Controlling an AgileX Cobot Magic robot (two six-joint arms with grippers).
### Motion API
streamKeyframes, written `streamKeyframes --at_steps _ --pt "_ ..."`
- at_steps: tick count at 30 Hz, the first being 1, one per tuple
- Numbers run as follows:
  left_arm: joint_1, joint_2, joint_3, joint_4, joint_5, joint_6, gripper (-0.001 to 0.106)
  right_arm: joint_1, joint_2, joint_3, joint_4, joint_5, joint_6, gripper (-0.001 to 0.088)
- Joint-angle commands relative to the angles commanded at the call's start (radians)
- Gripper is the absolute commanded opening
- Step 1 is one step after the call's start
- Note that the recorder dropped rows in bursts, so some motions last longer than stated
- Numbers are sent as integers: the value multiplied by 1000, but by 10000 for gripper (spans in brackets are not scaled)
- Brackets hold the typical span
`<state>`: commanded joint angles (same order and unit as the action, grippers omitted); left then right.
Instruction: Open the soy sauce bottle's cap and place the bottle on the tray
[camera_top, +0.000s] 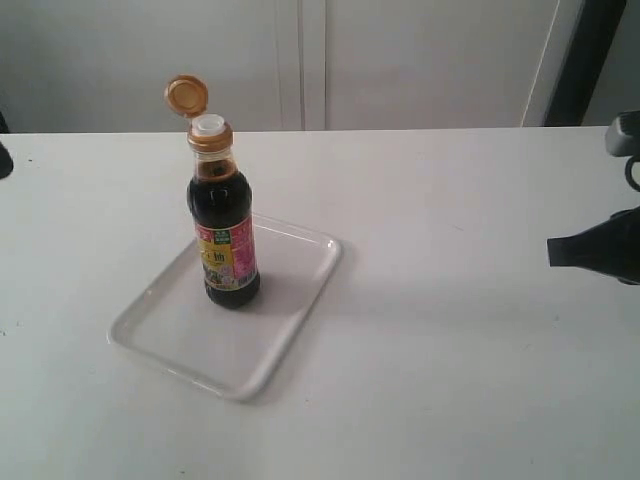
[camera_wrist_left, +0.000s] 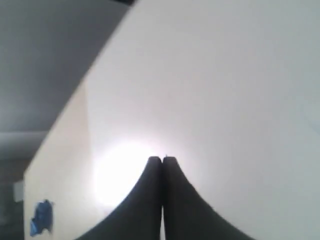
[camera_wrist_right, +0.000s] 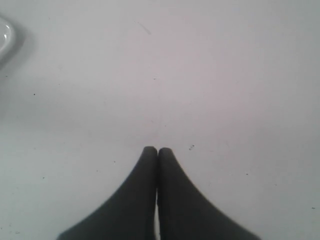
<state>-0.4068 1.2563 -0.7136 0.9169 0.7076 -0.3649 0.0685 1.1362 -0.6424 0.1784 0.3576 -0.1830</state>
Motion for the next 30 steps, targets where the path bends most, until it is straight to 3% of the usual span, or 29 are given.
streamKeyframes --at_steps 4,9,14,18,24,27,30 --pt "0 0 -50 -383 29 175 0 0 33 -27 -22 63 -4 0" --pt "0 -35 -89 -633 78 293 0 0 76 -90 -93 233 21 0" --pt "0 -137 -89 -719 77 307 0 0 52 -112 -270 346 194 0" --pt "0 -211 -85 -756 58 321 0 0 -10 -112 -307 352 233 0" --pt "0 -325 -83 -789 -3 309 0 0 -171 -23 -307 200 281 0" --pt "0 -435 -5 -791 -114 286 0 0 -319 86 -307 52 296 0" --pt "0 -528 91 -793 -224 258 0 0 -446 148 -307 7 296 0"
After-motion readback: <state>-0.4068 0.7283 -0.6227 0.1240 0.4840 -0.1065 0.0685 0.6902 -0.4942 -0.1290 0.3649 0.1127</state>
